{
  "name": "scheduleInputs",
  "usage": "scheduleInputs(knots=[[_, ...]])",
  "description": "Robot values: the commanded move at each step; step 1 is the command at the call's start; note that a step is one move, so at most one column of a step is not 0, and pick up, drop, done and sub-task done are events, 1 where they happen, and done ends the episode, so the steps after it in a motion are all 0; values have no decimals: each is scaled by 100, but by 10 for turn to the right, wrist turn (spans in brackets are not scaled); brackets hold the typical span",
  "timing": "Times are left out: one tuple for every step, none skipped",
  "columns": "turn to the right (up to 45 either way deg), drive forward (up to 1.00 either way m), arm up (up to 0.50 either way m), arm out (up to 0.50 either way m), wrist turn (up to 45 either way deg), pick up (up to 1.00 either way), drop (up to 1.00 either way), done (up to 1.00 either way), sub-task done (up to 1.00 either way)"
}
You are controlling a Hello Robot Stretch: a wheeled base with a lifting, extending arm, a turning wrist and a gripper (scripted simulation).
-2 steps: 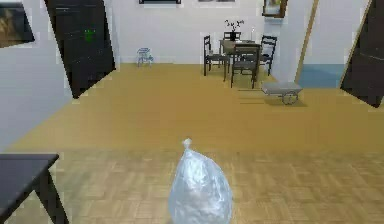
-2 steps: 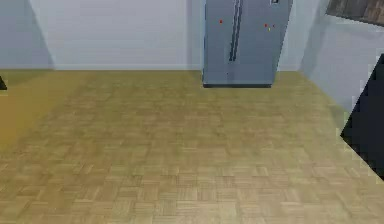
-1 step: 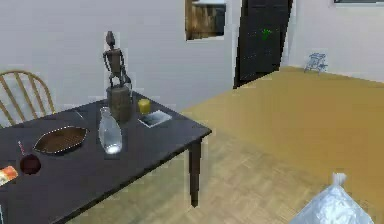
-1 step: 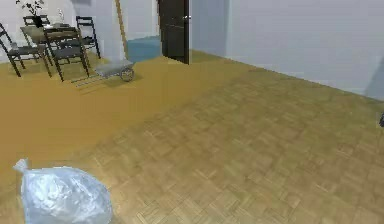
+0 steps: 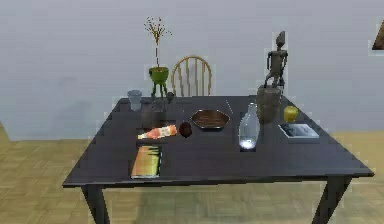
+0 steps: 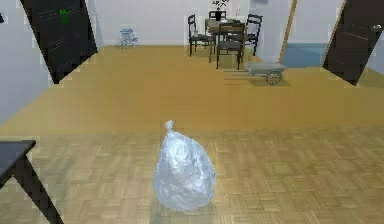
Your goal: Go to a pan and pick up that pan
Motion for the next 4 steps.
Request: scheduleInputs(knots=[[0, 20, 0, 0, 0, 0, 0, 0, 0], [-450, 0, 0, 0, 0, 0, 0, 0, 0], [-330, 0, 0, 0, 0, 0, 0, 0, 0], [450, 0, 0, 0, 0, 0, 0, 0, 0]])
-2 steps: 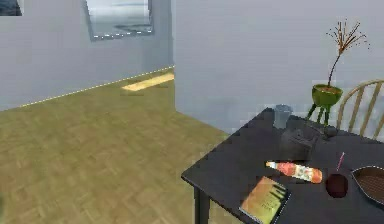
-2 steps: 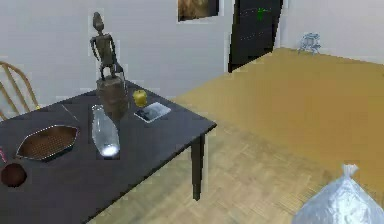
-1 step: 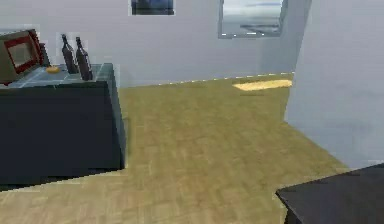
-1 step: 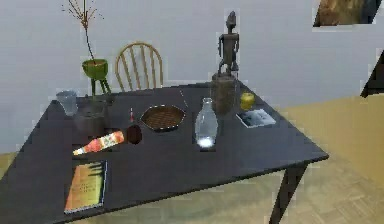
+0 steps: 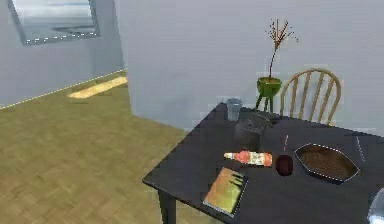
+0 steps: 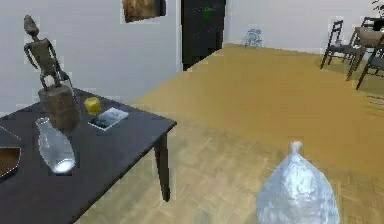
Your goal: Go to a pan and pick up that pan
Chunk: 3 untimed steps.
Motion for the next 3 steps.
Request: scheduleInputs(knots=[[450, 0, 0, 0, 0, 0, 0, 0, 0], [90, 0, 0, 0, 0, 0, 0, 0, 0], [0, 35, 0, 0, 0, 0, 0, 0, 0]])
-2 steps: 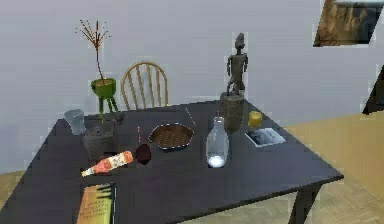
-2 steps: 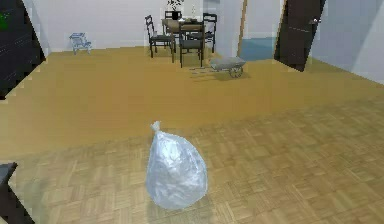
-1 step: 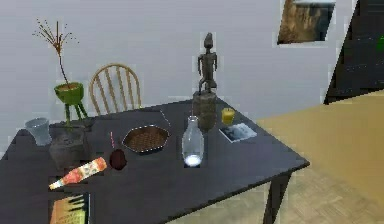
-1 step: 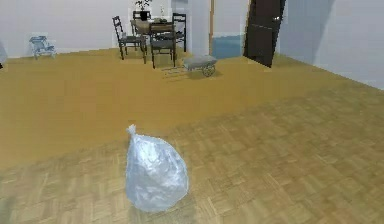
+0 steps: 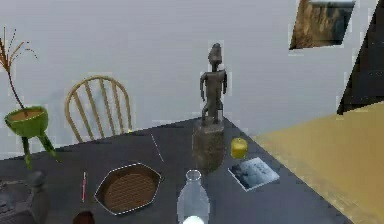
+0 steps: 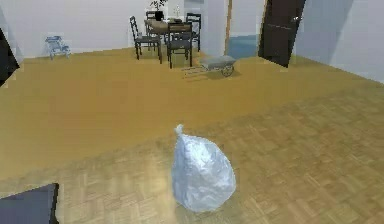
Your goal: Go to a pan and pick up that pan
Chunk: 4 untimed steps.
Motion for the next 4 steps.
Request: scheduleInputs(knots=[[-450, 0, 0, 0, 0, 0, 0, 0, 0], [-450, 0, 0, 0, 0, 0, 0, 0, 0], [-180, 0, 0, 0, 0, 0, 0, 0, 0], [0, 0, 50, 0, 0, 0, 0, 0, 0]])
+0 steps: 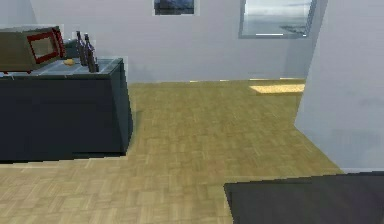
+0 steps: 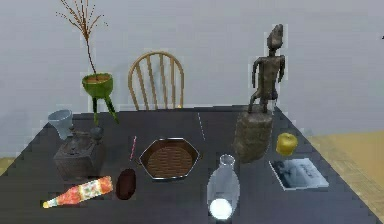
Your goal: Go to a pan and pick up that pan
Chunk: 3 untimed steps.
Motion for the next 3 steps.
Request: scheduleInputs(knots=[[0, 0, 38, 0, 0, 0, 0, 0, 0], [0, 0, 0, 26, 0, 0, 0, 0, 0], [0, 0, 0, 0, 450, 0, 0, 0, 0]])
